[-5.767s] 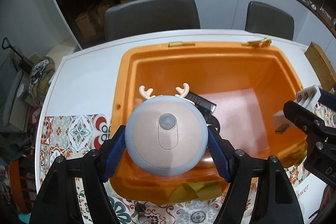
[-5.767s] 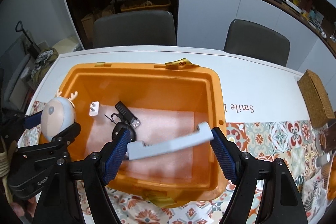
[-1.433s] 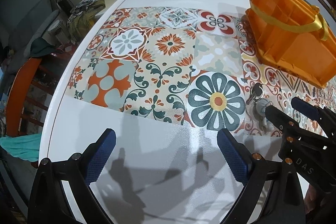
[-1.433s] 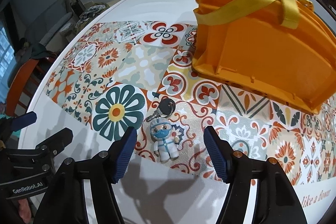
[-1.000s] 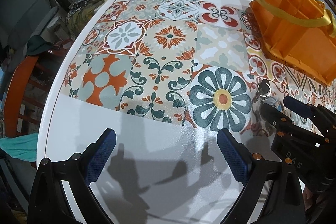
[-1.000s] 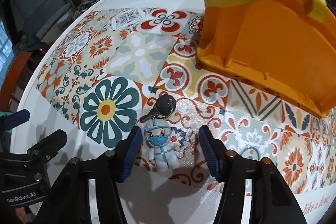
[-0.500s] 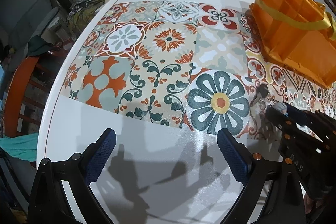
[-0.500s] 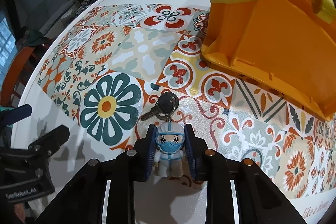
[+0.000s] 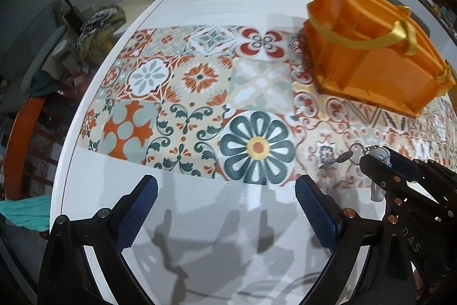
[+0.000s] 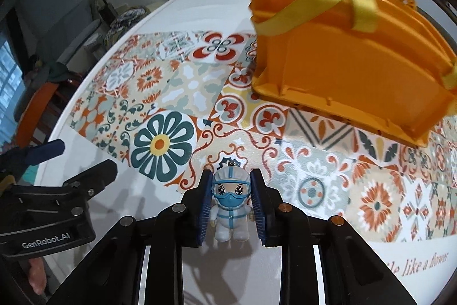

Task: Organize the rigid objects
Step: 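Close the right tool on the astronaut keychain figure, then carry the astronaut keychain with the right tool over the crate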

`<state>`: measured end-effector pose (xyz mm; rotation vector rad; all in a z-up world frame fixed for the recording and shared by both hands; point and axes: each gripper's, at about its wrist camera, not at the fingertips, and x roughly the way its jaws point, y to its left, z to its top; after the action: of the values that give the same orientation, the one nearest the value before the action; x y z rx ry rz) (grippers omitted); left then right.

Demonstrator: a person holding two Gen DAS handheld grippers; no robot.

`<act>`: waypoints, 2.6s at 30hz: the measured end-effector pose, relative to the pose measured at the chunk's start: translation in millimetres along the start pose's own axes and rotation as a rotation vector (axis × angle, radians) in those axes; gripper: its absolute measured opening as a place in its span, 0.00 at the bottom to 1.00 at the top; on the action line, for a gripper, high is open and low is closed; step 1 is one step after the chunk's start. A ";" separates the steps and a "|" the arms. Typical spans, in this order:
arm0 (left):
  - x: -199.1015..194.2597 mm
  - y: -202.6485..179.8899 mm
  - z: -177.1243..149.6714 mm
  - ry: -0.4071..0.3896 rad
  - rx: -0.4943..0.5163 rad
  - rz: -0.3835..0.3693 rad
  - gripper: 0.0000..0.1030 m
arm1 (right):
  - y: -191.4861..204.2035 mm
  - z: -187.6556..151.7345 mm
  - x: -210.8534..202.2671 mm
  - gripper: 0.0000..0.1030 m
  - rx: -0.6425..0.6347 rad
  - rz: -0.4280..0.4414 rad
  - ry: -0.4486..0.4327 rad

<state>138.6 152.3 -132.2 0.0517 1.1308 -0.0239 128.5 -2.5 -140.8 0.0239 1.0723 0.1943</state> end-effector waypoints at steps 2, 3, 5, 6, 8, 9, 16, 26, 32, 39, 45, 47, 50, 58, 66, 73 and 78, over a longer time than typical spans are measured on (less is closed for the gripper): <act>-5.7 -3.0 0.7 -0.011 0.009 -0.005 0.96 | -2.9 -1.0 -9.0 0.26 0.013 0.001 -0.015; -9.1 -5.1 1.4 -0.017 0.016 -0.010 0.96 | -4.5 -1.7 -14.4 0.26 0.018 -0.001 -0.022; -14.0 -8.3 2.2 -0.027 0.026 -0.021 0.96 | -6.5 -2.0 -21.7 0.26 0.027 -0.005 -0.032; -16.6 -9.6 2.9 -0.032 0.030 -0.025 0.96 | -7.5 -2.2 -24.5 0.26 0.030 -0.007 -0.038; -22.3 -12.7 4.2 -0.044 0.036 -0.034 0.96 | -8.3 -2.5 -31.2 0.26 0.033 -0.012 -0.049; -25.8 -14.3 5.3 -0.052 0.040 -0.040 0.96 | -8.5 -2.4 -35.4 0.26 0.035 -0.020 -0.057; -41.1 -23.2 13.2 -0.085 0.058 -0.082 0.96 | -13.2 1.0 -63.3 0.26 0.049 -0.052 -0.107; -63.9 -34.0 32.4 -0.142 0.079 -0.106 1.00 | -28.8 12.5 -95.0 0.26 0.101 -0.106 -0.152; -74.2 -42.6 45.0 -0.173 0.105 -0.115 1.00 | -31.9 22.4 -106.1 0.26 0.103 -0.123 -0.190; -80.2 -48.8 64.0 -0.185 0.107 -0.152 1.00 | -37.5 34.9 -113.4 0.26 0.113 -0.126 -0.213; -85.5 -54.4 76.8 -0.213 0.122 -0.146 1.00 | -43.7 48.7 -118.0 0.26 0.111 -0.130 -0.245; -86.7 -56.0 81.6 -0.214 0.127 -0.151 1.00 | -45.0 53.4 -118.8 0.26 0.111 -0.129 -0.250; -88.0 -59.4 89.1 -0.217 0.140 -0.151 1.00 | -45.6 60.1 -119.6 0.26 0.108 -0.130 -0.259; -92.8 -65.3 111.4 -0.239 0.131 -0.167 1.00 | -52.5 79.9 -122.4 0.26 0.112 -0.129 -0.280; -94.2 -76.8 136.4 -0.253 0.133 -0.171 1.00 | -66.0 103.1 -127.1 0.26 0.110 -0.142 -0.305; -91.0 -89.8 157.8 -0.263 0.144 -0.158 1.00 | -81.8 124.1 -122.4 0.26 0.113 -0.164 -0.297; -85.1 -98.4 175.3 -0.276 0.145 -0.140 1.00 | -97.7 141.0 -112.8 0.26 0.135 -0.169 -0.280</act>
<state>256.3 44.1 16.4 0.0960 0.8537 -0.2314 213.9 -107.1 13.8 0.0798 0.8019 -0.0341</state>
